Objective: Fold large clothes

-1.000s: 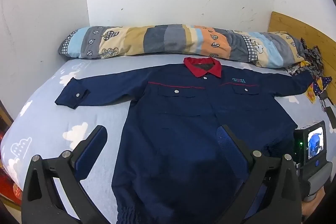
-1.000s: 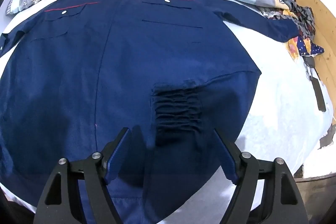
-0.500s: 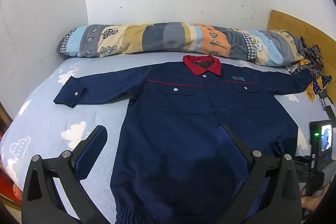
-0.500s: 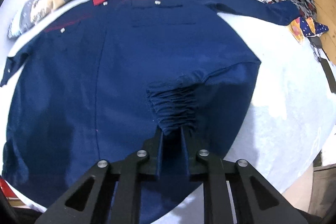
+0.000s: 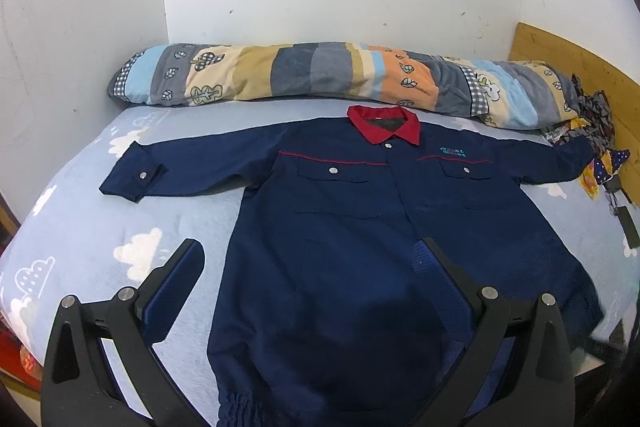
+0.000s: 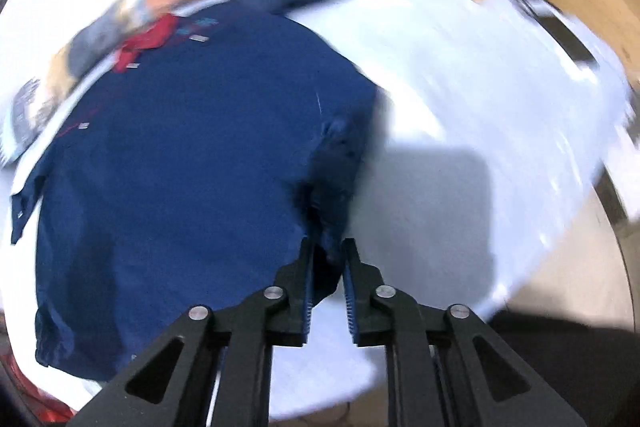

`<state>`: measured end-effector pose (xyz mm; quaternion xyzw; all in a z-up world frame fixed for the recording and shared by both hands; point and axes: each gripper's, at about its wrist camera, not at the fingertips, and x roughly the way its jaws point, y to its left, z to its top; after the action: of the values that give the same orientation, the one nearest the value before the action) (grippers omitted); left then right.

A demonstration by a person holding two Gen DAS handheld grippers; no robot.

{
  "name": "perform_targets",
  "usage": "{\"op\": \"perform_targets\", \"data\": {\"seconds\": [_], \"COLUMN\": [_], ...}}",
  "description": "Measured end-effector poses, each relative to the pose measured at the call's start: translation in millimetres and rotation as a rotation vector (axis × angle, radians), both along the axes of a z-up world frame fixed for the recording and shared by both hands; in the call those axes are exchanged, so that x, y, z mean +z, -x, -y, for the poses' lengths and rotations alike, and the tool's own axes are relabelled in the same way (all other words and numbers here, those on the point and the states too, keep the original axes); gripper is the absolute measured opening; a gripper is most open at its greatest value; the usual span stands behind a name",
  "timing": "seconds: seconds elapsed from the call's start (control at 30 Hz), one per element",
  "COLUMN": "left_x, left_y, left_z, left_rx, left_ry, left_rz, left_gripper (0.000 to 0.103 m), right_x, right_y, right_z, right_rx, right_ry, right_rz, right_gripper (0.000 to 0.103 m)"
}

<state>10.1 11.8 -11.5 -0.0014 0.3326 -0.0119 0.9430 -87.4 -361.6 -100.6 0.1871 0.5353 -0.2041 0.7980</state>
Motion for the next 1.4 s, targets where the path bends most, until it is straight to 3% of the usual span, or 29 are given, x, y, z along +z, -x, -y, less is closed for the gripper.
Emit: {"op": "perform_targets", "data": {"seconds": [0.07,0.17,0.23,0.27,0.37,0.47,0.53,0.63,0.7,0.8,0.93,1.17,1.23,1.33,1.4], "left_x": [-1,-2,-3,-4,-8,-8,-7,-7,-11,-18,-24,-28,-23,-21,-25], "left_y": [0,1,2,3,3,10,14,22,28,38,55,76,81,88,84], "left_z": [2,8,12,13,18,22,25,35,42,51,61,79,83,84,84], "left_rx": [-0.003,-0.013,-0.018,-0.015,-0.003,0.004,0.003,0.009,0.003,0.003,0.021,0.041,0.038,0.044,0.032], "left_ry": [-0.001,-0.015,-0.022,-0.026,-0.021,-0.005,-0.003,-0.048,-0.094,-0.127,-0.149,-0.185,-0.217,-0.242,-0.227], "left_rz": [-0.005,-0.002,0.000,-0.004,-0.022,-0.031,-0.026,0.002,0.012,0.011,0.006,-0.036,-0.009,0.043,0.029], "left_gripper": [0.103,0.103,0.103,0.103,0.103,0.103,0.103,0.103,0.103,0.103,0.103,0.103,0.103,0.103,0.103], "right_x": [1,19,33,37,53,68,74,71,59,53,64,72,69,60,52], "right_y": [22,34,23,18,-2,-25,-35,-41,-38,-41,-35,-31,-30,-38,-43], "right_z": [10,11,1,-4,-24,-47,-64,-83,-90,-96,-105,-101,-91,-65,-42], "right_rx": [-0.043,-0.012,0.086,0.127,0.238,0.346,0.432,0.538,0.574,0.598,0.620,0.616,0.596,0.526,0.456], "right_ry": [-0.028,-0.021,-0.020,-0.016,0.020,0.107,0.193,0.318,0.330,0.267,0.322,0.218,0.184,0.067,-0.016], "right_rz": [0.012,0.094,0.154,0.164,0.219,0.262,0.285,0.338,0.367,0.350,0.408,0.448,0.429,0.379,0.346], "right_gripper": [0.025,0.026,0.038,0.050,0.050,0.052,0.060,0.064,0.064,0.064,0.064,0.067,0.076,0.076,0.076]}}
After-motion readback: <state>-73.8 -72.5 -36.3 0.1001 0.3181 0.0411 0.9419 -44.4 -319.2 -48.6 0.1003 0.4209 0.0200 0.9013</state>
